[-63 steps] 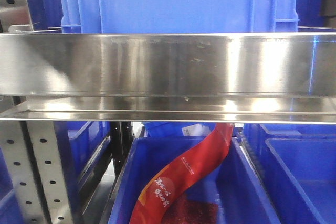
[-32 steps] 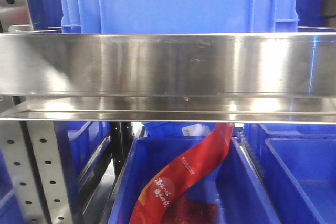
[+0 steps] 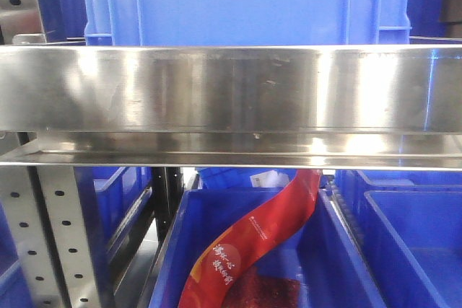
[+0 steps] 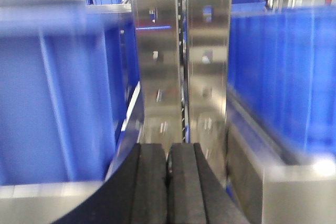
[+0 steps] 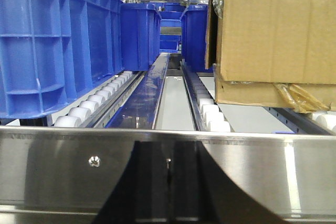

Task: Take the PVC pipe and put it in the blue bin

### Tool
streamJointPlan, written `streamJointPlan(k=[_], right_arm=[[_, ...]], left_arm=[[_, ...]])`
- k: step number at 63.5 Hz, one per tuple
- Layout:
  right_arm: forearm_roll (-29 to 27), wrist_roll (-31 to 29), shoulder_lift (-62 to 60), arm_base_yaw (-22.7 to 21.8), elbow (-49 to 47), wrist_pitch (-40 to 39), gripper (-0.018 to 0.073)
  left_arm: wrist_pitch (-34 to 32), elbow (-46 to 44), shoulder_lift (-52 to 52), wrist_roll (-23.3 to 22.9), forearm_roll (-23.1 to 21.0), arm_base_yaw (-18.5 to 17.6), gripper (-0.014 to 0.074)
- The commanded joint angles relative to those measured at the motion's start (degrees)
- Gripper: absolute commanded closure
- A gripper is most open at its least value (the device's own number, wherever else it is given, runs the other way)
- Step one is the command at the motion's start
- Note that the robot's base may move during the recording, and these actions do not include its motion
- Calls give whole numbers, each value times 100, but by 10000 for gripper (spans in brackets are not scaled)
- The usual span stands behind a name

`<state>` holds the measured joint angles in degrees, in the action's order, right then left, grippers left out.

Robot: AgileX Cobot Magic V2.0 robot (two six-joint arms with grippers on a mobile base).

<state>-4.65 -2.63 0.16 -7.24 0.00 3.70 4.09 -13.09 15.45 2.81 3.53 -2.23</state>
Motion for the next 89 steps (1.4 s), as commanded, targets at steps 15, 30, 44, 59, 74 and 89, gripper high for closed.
streamJointPlan(k=[15, 30, 44, 59, 74, 89], right_arm=[[31, -32, -16, -22, 0, -75, 727], [31, -32, -16, -22, 0, -75, 727], [31, -32, -16, -22, 0, -75, 727], [31, -32, -16, -22, 0, -75, 727], [31, -32, -16, -22, 0, -75, 727], [31, -32, -16, -22, 0, -75, 727]], left_arm=[[-528, 1309, -1545, -2, -584, 43, 707], [-497, 1309, -1545, -2, -584, 64, 707], [-510, 1309, -1545, -42, -717, 247, 707], [-510, 1309, -1545, -42, -706, 243, 707], [-510, 1309, -1545, -42, -706, 243, 707], [-510, 1309, -1545, -42, -706, 243, 707]])
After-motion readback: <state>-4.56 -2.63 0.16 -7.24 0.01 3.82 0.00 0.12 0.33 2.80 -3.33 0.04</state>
